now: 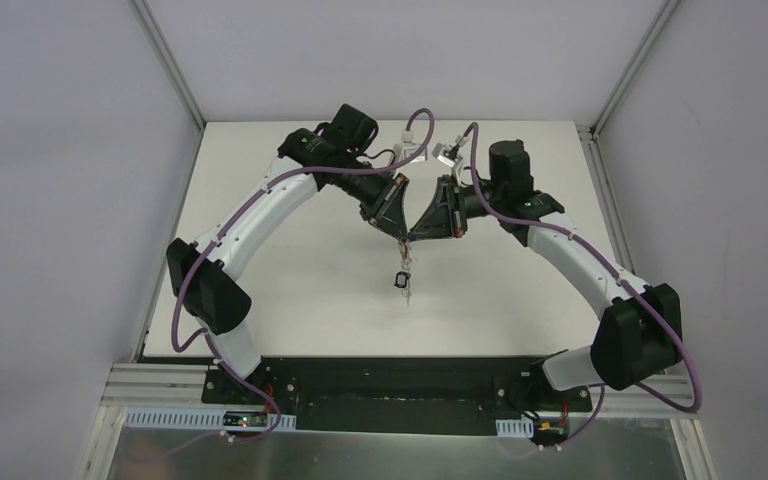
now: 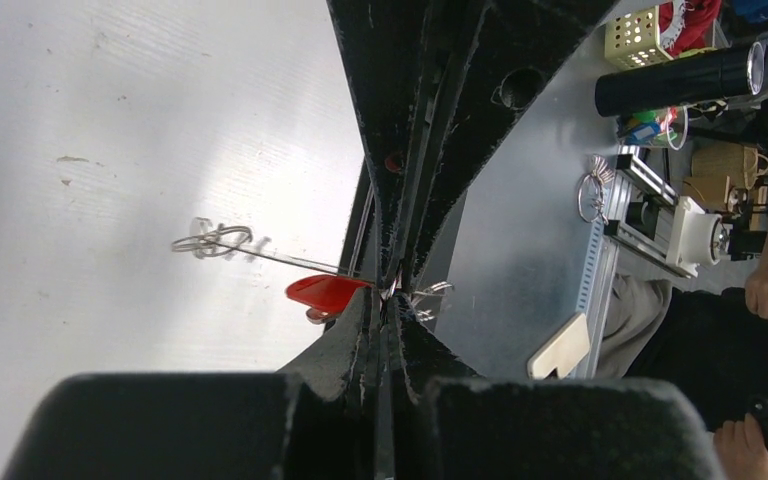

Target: Put the keys on the keyring

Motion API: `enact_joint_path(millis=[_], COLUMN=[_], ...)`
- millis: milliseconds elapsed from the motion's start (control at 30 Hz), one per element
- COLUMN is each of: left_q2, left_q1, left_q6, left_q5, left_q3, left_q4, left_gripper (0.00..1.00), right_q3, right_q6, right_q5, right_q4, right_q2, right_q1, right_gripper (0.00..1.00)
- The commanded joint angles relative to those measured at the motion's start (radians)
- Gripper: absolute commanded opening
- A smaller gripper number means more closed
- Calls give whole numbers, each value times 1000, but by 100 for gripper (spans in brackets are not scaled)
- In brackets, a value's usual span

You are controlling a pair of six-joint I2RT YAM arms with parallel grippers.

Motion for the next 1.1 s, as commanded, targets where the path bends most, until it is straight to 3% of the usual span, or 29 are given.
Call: enact_joint_path(millis=[0, 133, 333, 767, 967, 1067], left_q2=[-33, -58, -92, -61, -44, -38], left_q1=[-9, 1, 15, 29, 35, 41], left_q6=[-1, -15, -61, -86, -86, -86], left_q5=[44, 57, 80, 103, 105, 98], left_q3=[-5, -27, -88, -55, -32, -18], left_q4=[22, 55, 124, 150, 146, 119], left_gripper=[6, 19, 20, 11, 0, 0], right_q3=[15, -12, -57, -95, -111, -118], right_q6=[89, 215, 319, 383, 376, 356], right_q5=[-12, -4, 1, -12, -31, -47], right_q4=[138, 258, 391, 481, 491, 487], right_q2=[-11, -13, -14, -19, -23, -33], right_q1=[-12, -30, -48, -54, -53, -56], right_gripper=[0, 0, 0, 0, 0, 0])
